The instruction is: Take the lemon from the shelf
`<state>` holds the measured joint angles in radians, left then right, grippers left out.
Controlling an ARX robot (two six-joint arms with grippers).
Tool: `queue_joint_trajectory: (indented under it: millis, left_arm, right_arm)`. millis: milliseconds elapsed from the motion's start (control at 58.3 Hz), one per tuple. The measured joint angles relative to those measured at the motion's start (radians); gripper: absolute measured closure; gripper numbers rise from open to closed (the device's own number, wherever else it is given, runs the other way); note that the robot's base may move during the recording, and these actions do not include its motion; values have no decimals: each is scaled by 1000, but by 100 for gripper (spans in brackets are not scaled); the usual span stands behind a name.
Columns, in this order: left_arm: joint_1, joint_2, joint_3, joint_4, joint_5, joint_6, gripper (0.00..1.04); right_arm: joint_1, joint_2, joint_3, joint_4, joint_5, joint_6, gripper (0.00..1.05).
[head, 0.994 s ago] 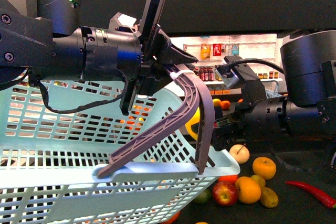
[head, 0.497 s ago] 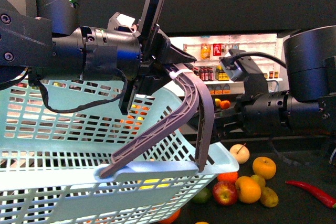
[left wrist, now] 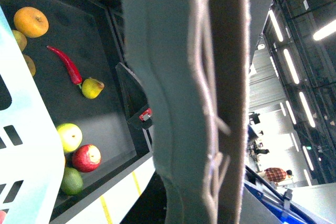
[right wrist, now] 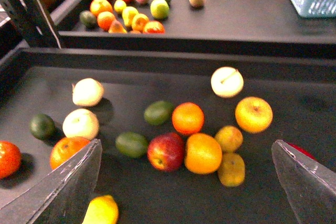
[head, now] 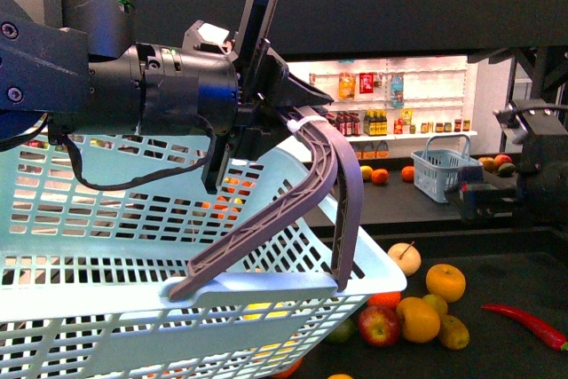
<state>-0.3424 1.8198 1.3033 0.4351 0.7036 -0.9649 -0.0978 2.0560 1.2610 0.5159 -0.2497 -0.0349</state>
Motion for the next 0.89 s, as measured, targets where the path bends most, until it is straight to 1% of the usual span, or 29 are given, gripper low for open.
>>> queue_joint_trajectory:
  millis: [120, 257, 343, 446, 549, 651, 720, 737, 891]
  left_arm:
    - [0, 0, 0, 0, 0, 0, 97]
    - [0, 0, 0, 0, 2, 0, 97]
    - [0, 0, 0, 0, 2, 0, 97]
    - [0, 0, 0, 0, 1, 0, 97]
    - [0, 0, 0, 0, 2, 0, 97]
    - [0, 0, 0, 0, 1, 0, 97]
    - [0, 0, 0, 0, 1, 0, 97]
    - [0, 0, 0, 0, 2, 0, 97]
    - [0, 0, 0, 0, 1, 0, 97]
  right_arm:
    - [-14, 81, 0, -38, 40, -47, 7]
    - [-1, 189, -18, -63, 88, -68, 7]
    - [42, 275, -33, -64, 130, -55, 7]
    - [99, 327, -31, -63, 148, -22, 7]
    - [180, 401, 15, -73, 188, 44, 7]
    - [228, 455, 64, -89, 213, 82, 7]
    - [256, 494, 105, -100, 236, 104, 7]
    - [340, 666, 363, -217, 303, 161, 7]
    - [358, 718, 479, -277, 319, 173, 7]
